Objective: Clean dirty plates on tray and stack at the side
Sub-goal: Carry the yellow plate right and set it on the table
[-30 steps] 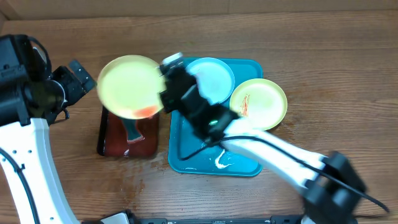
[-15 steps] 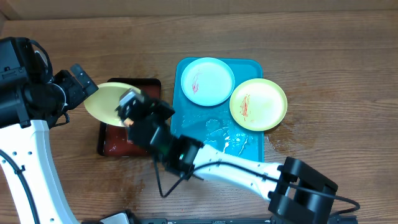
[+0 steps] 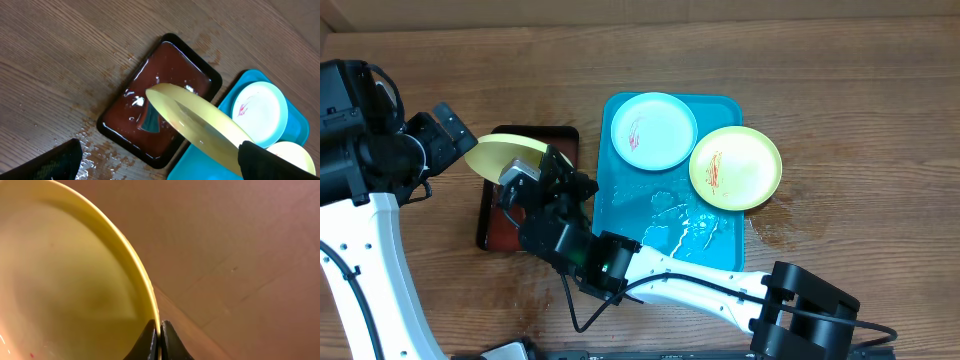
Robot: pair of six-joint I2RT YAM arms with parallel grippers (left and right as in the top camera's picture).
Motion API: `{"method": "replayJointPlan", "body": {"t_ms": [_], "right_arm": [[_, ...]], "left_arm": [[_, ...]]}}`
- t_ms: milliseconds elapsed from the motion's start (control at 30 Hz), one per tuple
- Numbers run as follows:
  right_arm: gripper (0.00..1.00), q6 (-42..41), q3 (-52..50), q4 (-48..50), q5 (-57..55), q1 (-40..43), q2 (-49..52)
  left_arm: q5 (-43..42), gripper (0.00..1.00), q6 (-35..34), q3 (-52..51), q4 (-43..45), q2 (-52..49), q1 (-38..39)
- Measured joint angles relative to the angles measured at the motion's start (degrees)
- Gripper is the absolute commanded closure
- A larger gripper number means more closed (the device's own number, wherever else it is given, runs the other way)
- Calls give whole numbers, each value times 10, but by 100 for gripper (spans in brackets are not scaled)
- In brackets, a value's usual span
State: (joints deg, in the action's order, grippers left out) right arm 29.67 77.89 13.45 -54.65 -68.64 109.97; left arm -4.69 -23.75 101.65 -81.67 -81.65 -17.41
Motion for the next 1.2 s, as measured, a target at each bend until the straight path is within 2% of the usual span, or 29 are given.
{"method": "replayJointPlan", "body": {"t_ms": [133,267,367,500,600,667,767,933,1067,1200], "right_arm": [[96,3,0,0,-2,0,0],[96,-45,0,-13,-14,15,0],[97,-129,1,-72,-12,53,-1],[96,-231,2,-170,49,109,-7],[96,-303,2,-230,125,144,-24],[96,-369,2,-280,221,187,-62],[96,-451,2,-358,362,277,-136],[96,-543,7,-479,527,506,-231],[96,-575,10,-597,609,711,-238],[96,-588,10,-672,626,884,-205]], "left_arm": [[0,0,0,0,0,0,0],[0,0,0,0,0,0,0],[0,0,0,0,0,0,0],[2,0,0,0,1,0,0],[2,0,0,0,3,0,0],[2,0,0,0,3,0,0],[1,0,7,0,5,0,0],[-30,0,38,0,8,0,0],[-61,0,58,0,11,0,1],[-73,0,69,0,19,0,6]]}}
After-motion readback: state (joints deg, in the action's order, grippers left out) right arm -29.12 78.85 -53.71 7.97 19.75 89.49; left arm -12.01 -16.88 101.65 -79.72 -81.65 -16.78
